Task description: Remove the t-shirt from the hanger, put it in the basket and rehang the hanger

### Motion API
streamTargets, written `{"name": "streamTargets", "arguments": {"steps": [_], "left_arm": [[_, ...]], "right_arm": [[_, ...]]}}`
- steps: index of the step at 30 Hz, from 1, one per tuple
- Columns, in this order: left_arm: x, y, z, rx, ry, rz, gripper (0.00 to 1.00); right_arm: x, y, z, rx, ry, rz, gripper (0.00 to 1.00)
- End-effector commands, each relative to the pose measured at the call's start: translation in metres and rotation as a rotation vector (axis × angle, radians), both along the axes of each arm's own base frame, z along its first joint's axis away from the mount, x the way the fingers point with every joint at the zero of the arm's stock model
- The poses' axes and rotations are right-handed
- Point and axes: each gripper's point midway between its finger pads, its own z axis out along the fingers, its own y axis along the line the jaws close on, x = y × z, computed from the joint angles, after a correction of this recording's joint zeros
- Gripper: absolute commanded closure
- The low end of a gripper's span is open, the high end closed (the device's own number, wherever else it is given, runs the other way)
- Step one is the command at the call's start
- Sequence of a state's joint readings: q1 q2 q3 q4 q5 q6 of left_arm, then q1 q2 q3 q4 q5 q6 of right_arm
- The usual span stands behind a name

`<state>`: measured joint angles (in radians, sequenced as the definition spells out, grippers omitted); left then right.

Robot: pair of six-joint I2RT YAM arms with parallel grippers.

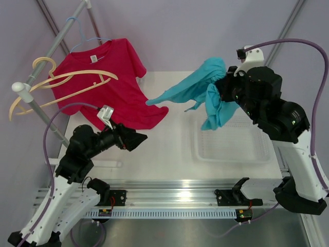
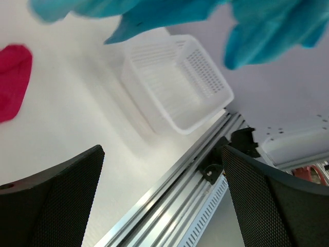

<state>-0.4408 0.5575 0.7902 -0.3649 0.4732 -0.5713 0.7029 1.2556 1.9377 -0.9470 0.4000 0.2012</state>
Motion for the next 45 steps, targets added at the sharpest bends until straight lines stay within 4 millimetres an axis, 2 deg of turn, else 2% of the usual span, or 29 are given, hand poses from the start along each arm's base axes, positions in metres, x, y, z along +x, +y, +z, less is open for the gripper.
{"name": "streamTargets", "arguments": {"steps": [1,3,4,6,8,9,12,13,14,16,20,21,24,29,31,32,35,38,42,45], "left_arm": [[0.022,-0.004,-0.012,0.003,-0.001,0.104,0.01],[0.033,-0.01,-0.028,0.052,0.016,0.159,0.01],[0.022,-0.025,-0.032,0.069,0.016,0.105,0.01],[0.028,-0.035,-0.036,0.126,-0.006,0.144,0.01],[0.02,-0.051,-0.038,0.174,-0.036,0.132,0.01],[0.014,-0.063,-0.041,0.196,-0.036,0.104,0.01],[0.017,-0.073,-0.041,0.219,-0.054,0.128,0.01],[0.014,-0.08,-0.044,0.23,-0.058,0.116,0.01],[0.016,-0.082,-0.041,0.224,-0.075,0.129,0.01],[0.017,-0.088,-0.038,0.217,-0.095,0.13,0.01],[0.025,-0.085,-0.047,0.249,-0.135,0.165,0.01],[0.027,-0.084,-0.049,0.257,-0.141,0.172,0.01],[0.028,-0.079,-0.055,0.287,-0.153,0.177,0.01],[0.035,-0.055,-0.067,0.344,-0.151,0.276,0.01],[0.035,-0.052,-0.068,0.328,-0.154,0.288,0.01],[0.033,-0.051,-0.075,0.331,-0.153,0.281,0.01],[0.031,-0.048,-0.069,0.279,-0.179,0.277,0.01],[0.031,-0.041,-0.068,0.274,-0.198,0.295,0.01],[0.035,-0.023,-0.075,0.291,-0.216,0.363,0.01],[0.037,-0.014,-0.073,0.297,-0.233,0.395,0.01]], "right_arm": [[-0.002,-0.031,-0.027,-0.119,0.063,-0.093,1.0],[-0.012,-0.048,-0.02,-0.112,0.044,-0.14,1.0],[-0.015,-0.053,-0.018,-0.108,0.039,-0.156,1.0],[-0.026,-0.069,-0.013,-0.097,0.028,-0.2,1.0],[-0.036,-0.088,-0.013,-0.097,0.018,-0.259,1.0],[-0.037,-0.092,-0.023,-0.12,0.031,-0.27,1.0],[-0.05,-0.107,-0.026,-0.084,-0.004,-0.306,1.0],[-0.05,-0.106,-0.041,-0.101,0.015,-0.3,1.0],[-0.057,-0.111,-0.038,-0.07,-0.012,-0.298,1.0],[-0.061,-0.116,-0.049,-0.077,-0.005,-0.307,1.0],[-0.06,-0.116,-0.063,-0.097,0.005,-0.31,1.0],[-0.057,-0.115,-0.073,-0.118,0.021,-0.311,1.0],[-0.049,-0.109,-0.081,-0.149,0.028,-0.3,1.0],[-0.033,-0.1,-0.093,-0.199,0.046,-0.31,1.0],[-0.028,-0.101,-0.103,-0.222,0.068,-0.346,1.0],[-0.026,-0.102,-0.105,-0.226,0.069,-0.361,1.0],[-0.018,-0.103,-0.116,-0.247,0.074,-0.402,1.0],[-0.006,-0.109,-0.136,-0.251,0.11,-0.467,1.0],[0.01,-0.122,-0.178,-0.249,0.18,-0.569,1.0],[0.021,-0.132,-0.206,-0.237,0.237,-0.64,1.0]]}}
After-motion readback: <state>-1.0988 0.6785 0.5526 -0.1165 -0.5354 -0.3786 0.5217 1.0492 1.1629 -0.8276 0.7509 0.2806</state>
